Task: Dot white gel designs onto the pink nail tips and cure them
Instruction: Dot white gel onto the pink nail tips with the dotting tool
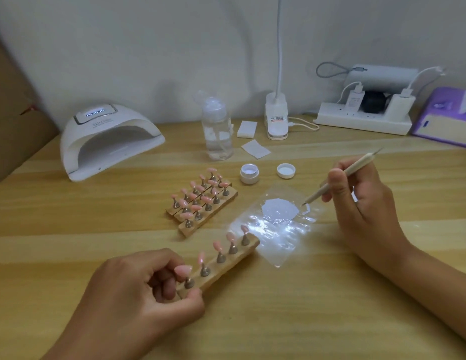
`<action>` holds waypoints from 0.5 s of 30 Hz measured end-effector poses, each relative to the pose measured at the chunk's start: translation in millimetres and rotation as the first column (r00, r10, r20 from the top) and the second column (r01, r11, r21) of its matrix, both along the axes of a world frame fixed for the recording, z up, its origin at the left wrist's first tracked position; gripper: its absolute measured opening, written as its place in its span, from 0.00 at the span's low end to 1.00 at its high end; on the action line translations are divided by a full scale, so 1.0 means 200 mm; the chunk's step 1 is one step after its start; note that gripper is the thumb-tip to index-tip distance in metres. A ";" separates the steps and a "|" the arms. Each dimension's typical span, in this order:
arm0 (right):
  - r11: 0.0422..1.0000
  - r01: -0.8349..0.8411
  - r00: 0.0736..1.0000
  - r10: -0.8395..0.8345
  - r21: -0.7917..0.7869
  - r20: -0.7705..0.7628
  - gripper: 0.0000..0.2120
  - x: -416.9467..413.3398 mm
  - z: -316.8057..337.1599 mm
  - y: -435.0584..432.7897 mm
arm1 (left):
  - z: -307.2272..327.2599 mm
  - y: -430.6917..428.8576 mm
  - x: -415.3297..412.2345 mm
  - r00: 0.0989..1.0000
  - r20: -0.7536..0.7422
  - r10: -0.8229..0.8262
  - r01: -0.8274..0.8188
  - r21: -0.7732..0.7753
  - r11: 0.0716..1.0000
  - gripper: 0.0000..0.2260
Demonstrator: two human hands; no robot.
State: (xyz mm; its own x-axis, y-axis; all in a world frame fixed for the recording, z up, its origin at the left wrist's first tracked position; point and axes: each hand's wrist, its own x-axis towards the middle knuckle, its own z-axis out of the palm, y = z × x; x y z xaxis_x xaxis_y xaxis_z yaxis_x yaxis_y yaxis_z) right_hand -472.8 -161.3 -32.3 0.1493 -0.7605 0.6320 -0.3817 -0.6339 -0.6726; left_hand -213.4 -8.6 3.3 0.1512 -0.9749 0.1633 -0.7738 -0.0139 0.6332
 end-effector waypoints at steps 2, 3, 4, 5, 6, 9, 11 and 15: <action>1.000 -0.011 1.000 0.011 0.011 0.009 0.07 0.00 0.00 -0.01 | 0.01 -0.03 -0.04 0.997 -0.007 -0.079 0.079 -0.020 0.997 0.14; 1.000 -0.015 1.000 0.014 0.017 0.015 0.05 0.00 0.00 -0.01 | 0.01 -0.05 -0.07 0.993 -0.002 -0.115 0.114 -0.028 0.993 0.13; 1.000 -0.017 1.000 0.017 0.024 0.022 0.04 0.00 0.01 -0.01 | 0.01 -0.07 -0.10 0.989 0.007 -0.148 0.149 -0.035 0.988 0.12; 0.999 -0.019 0.999 0.018 0.030 0.026 0.03 0.00 0.01 -0.02 | 0.01 -0.09 -0.13 0.983 0.023 -0.181 0.182 -0.039 0.983 0.10; 0.999 -0.015 1.000 0.015 0.037 0.026 0.04 0.00 0.01 -0.02 | 0.00 -0.12 -0.16 0.976 0.039 -0.212 0.214 -0.038 0.976 0.10; 0.997 -0.004 0.999 0.001 0.081 0.037 0.05 -0.01 0.00 -0.03 | -0.03 -0.20 -0.24 0.956 0.075 -0.285 0.285 0.010 0.959 0.09; 0.994 -0.013 0.997 0.006 0.106 0.072 0.05 -0.01 0.00 -0.04 | -0.05 -0.24 -0.27 0.946 0.076 -0.315 0.313 0.036 0.949 0.09; 0.990 -0.025 0.990 0.006 0.137 0.141 0.04 -0.01 0.00 -0.05 | -0.07 -0.28 -0.28 0.930 0.130 -0.343 0.339 0.049 0.939 0.10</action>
